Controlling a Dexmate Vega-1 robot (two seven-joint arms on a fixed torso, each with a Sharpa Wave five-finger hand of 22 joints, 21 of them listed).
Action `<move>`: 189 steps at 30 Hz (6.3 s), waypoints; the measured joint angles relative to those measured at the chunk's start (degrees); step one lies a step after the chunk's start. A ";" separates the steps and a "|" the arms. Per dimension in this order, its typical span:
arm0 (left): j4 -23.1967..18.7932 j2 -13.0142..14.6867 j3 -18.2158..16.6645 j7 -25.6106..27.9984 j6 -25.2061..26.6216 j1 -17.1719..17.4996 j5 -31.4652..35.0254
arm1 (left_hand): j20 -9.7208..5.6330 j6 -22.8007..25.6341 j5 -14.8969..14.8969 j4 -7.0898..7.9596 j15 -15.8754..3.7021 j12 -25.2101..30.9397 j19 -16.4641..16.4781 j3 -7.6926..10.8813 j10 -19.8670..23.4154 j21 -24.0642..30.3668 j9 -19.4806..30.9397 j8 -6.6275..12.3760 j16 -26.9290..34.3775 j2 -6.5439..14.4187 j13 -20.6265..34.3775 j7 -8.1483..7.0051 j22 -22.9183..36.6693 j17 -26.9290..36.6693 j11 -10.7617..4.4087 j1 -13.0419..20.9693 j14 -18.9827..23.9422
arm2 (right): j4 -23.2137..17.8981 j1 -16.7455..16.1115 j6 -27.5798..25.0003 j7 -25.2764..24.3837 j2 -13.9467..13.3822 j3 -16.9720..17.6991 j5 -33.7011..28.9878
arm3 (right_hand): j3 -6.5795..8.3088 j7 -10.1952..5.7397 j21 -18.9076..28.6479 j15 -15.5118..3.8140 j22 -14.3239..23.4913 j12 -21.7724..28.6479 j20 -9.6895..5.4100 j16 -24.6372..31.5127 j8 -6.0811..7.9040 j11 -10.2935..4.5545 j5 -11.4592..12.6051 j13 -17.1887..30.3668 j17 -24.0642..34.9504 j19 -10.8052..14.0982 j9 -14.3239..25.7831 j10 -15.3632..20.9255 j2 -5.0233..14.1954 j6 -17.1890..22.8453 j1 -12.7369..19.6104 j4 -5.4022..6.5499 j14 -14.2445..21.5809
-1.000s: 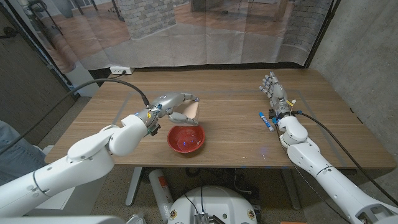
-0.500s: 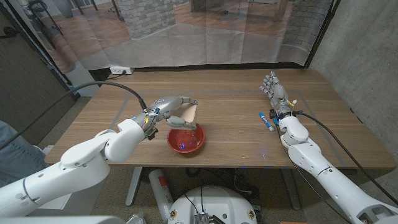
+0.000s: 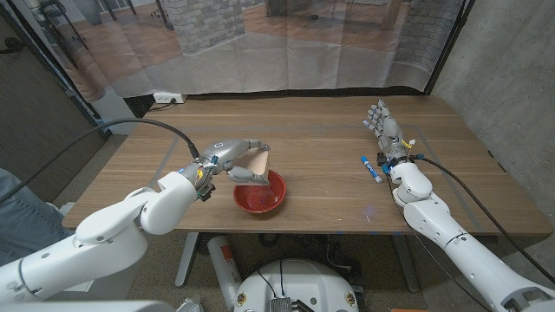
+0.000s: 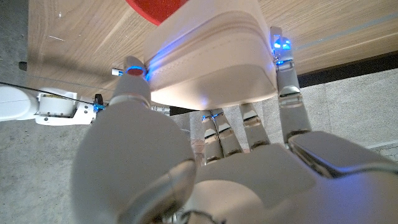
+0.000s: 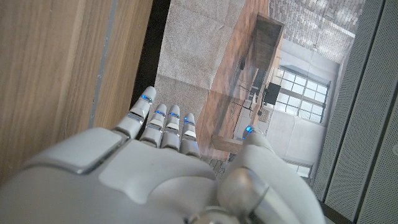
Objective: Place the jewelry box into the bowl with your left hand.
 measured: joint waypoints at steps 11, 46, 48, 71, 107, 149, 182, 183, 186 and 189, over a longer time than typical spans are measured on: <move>0.08 -0.83 1.34 0.22 0.49 0.46 0.76 | 0.00 0.31 -0.04 0.00 0.17 -0.17 0.00 0.00 0.10 0.24 -0.31 0.18 -0.11 0.00 0.40 -0.31 -0.01 0.27 -0.10 0.00 0.19 | -0.29 -0.25 -0.04 0.10 -0.22 0.21 0.17 | 0.00 0.00 -0.39 0.00 0.00 0.00 0.00 0.00 0.00 0.00 0.00 0.00 0.00 0.00 0.00 0.00 0.00 0.00 0.00 0.00 0.00; 2.40 -3.32 12.58 -2.34 5.04 -6.42 5.71 | 0.00 0.52 -0.26 0.00 0.23 -0.64 0.00 0.00 0.23 0.78 -0.26 0.40 -1.11 0.00 0.89 -0.54 -0.14 0.55 -0.24 0.00 0.65 | 1.53 -0.07 0.54 1.25 0.26 0.16 1.11 | -0.24 0.00 -1.02 0.00 0.00 0.00 -0.40 0.00 0.00 0.00 -0.22 0.00 0.00 0.40 0.00 0.00 0.31 0.00 0.31 -0.23 0.00; 2.60 -3.51 12.93 -2.15 5.13 -6.57 5.96 | 0.00 0.52 -0.15 0.00 0.31 -0.67 0.00 0.00 0.31 0.90 -0.26 0.40 -1.21 0.00 0.89 -0.54 -0.15 0.55 -0.32 0.00 0.75 | 1.53 -0.14 0.59 1.23 0.26 0.19 1.13 | -0.24 0.00 -1.02 0.00 0.00 0.00 -0.40 0.00 0.00 0.00 -0.22 0.00 0.00 0.40 0.00 0.00 0.31 0.00 0.31 -0.23 0.00; 4.88 -6.02 16.29 -0.02 5.38 -7.51 6.14 | 0.00 0.42 -0.04 0.00 -0.05 -1.90 0.00 0.00 0.40 0.89 -0.58 0.28 -2.28 0.00 1.36 -0.85 -0.15 0.80 -0.41 0.00 0.80 | 1.21 -1.14 0.83 0.97 0.16 0.37 1.29 | -0.06 0.00 -1.45 0.00 0.00 0.00 -0.08 0.00 0.00 0.00 -0.21 0.00 0.00 0.71 0.00 0.00 0.31 0.00 0.31 -0.41 0.00; 3.48 -6.08 19.13 -3.66 9.97 -10.19 9.12 | -0.82 -7.81 -0.06 0.89 -4.93 -7.30 -24.03 -0.89 -6.76 -5.90 -1.48 -4.52 -6.50 3.92 1.26 -0.22 -0.23 -2.09 2.22 -2.76 -9.10 | 2.77 -1.03 0.77 2.27 0.32 0.21 2.39 | -0.07 -0.31 -1.89 0.00 0.00 0.00 0.33 0.00 0.00 0.00 -0.21 0.00 0.12 1.11 0.00 0.00 0.60 0.31 0.01 -0.40 -0.01; 1.80 -2.07 17.06 -6.79 7.90 -11.19 3.10 | 1.12 -16.96 0.51 12.07 -0.68 -8.08 -33.11 -2.46 -17.75 -11.15 -1.74 -11.26 -6.52 9.32 -1.29 2.55 -0.23 -5.12 7.29 -10.18 -20.58 | 2.36 -1.08 1.77 2.29 0.30 0.58 2.24 | -0.15 -0.30 -2.33 0.00 0.00 0.00 0.11 0.00 0.00 -0.32 -0.21 0.00 -0.02 1.33 0.00 0.31 0.60 0.30 0.01 -0.80 -0.01; -0.41 0.29 14.86 -4.90 8.13 -9.01 1.59 | 0.93 -23.35 1.63 13.58 0.68 -8.30 -37.62 -4.95 -24.21 -14.02 -2.00 -12.79 -6.51 7.28 -3.56 3.28 -0.40 -7.28 9.04 -14.74 -26.16 | 0.54 -2.17 1.99 1.89 -0.33 0.99 1.89 | -0.15 -0.30 -2.77 0.00 0.29 0.00 0.32 0.00 0.00 -0.32 -0.21 0.00 -0.01 1.52 0.00 0.31 0.60 0.30 0.01 -0.79 0.00; -0.41 0.29 14.86 -4.74 7.97 -9.01 1.42 | 0.93 -23.34 1.63 13.58 0.68 -8.30 -37.62 -4.95 -24.21 -14.01 -2.00 -12.72 -6.51 7.28 -3.59 3.28 -0.40 -7.32 9.03 -14.74 -26.16 | 0.54 -2.13 1.99 1.89 -0.30 0.97 1.89 | -0.15 -0.30 -3.01 0.00 0.29 0.00 0.32 0.00 0.00 -0.32 -0.21 0.00 -0.01 1.53 0.00 0.31 0.60 0.30 0.01 -0.79 -0.01; -0.32 0.31 14.57 -4.39 7.64 -8.92 1.08 | 0.93 -23.13 1.84 13.58 0.68 -8.08 -37.61 -4.95 -24.21 -14.01 -2.00 -12.58 -6.51 7.28 -3.59 3.50 -0.40 -7.33 9.03 -14.74 -26.15 | 0.54 -2.00 1.91 1.85 -0.21 0.89 1.83 | -0.14 -0.30 -3.16 0.00 0.29 0.00 0.32 0.00 0.00 -0.32 -0.21 0.00 -0.01 1.53 0.00 0.31 0.60 0.30 0.01 -0.79 -0.01; -0.12 0.30 14.35 -4.09 7.20 -8.86 0.84 | 0.93 -22.92 1.84 13.58 0.68 -8.08 -37.61 -4.95 -23.98 -14.29 -2.00 -12.36 -6.51 7.28 -3.83 3.28 -0.40 -7.55 8.80 -14.74 -26.15 | 0.55 -1.93 1.85 1.82 -0.11 0.82 1.77 | -0.15 -0.30 -3.16 0.00 0.29 0.00 0.32 0.00 0.00 -0.32 -0.21 0.00 -0.01 1.52 0.00 0.31 0.60 0.30 0.01 -0.79 0.00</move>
